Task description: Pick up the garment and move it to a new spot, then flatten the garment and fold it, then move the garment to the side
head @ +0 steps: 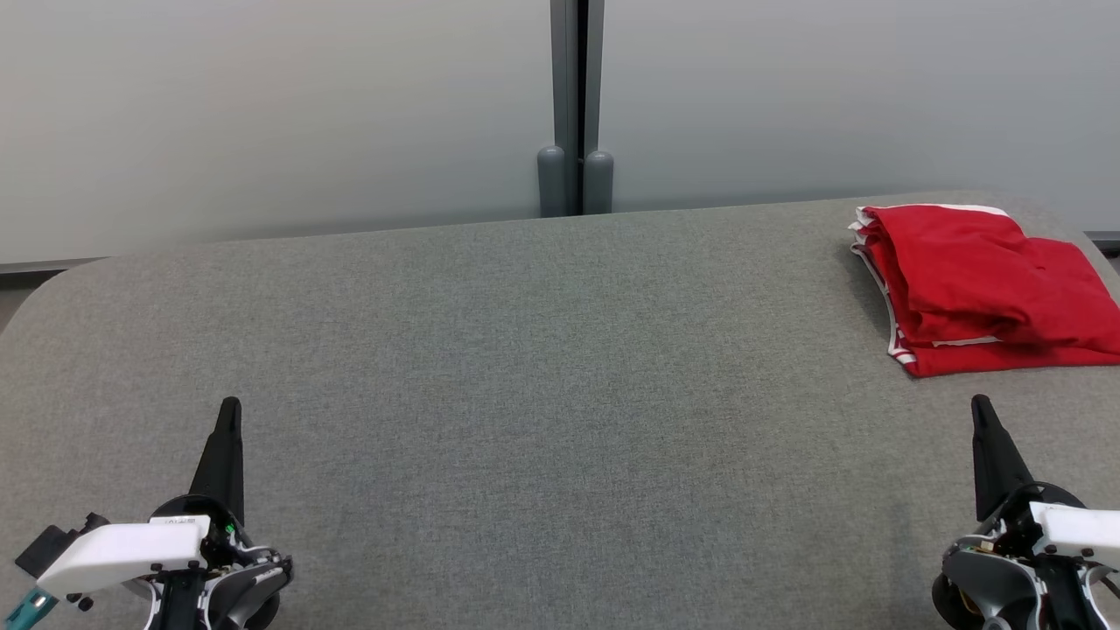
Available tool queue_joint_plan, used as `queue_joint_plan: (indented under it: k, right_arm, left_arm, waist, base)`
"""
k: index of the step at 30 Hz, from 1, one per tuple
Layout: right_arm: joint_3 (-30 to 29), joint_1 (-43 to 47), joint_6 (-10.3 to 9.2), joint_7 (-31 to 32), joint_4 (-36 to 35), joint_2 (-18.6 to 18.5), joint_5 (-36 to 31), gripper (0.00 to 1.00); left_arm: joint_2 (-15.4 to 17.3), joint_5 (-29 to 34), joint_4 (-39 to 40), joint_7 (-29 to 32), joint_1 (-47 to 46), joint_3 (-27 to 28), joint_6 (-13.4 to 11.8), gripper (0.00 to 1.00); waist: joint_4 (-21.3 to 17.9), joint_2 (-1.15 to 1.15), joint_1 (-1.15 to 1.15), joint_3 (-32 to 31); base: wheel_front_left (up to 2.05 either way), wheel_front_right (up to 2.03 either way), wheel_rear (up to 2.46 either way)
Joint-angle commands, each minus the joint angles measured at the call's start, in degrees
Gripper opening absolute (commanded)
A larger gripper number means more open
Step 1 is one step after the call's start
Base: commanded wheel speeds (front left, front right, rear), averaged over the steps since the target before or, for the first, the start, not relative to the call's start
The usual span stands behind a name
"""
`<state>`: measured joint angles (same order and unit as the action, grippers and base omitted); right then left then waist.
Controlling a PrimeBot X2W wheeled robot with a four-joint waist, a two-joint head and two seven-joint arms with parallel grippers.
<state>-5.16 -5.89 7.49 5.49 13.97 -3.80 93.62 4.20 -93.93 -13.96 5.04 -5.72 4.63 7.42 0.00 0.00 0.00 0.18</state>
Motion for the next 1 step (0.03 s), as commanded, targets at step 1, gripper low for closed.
queue_joint_plan:
  k: [1]
  right_arm:
    - [-0.3, -0.5, 0.0, 0.2, 0.0, -0.1, -0.3, 0.0]
  left_arm:
    - [0.0, 0.0, -0.1, 0.3, -0.8, 0.3, 0.2, 0.0]
  waist:
    - [0.0, 0.0, 0.0, 0.0]
  base:
    - [0.0, 0.0, 0.0]
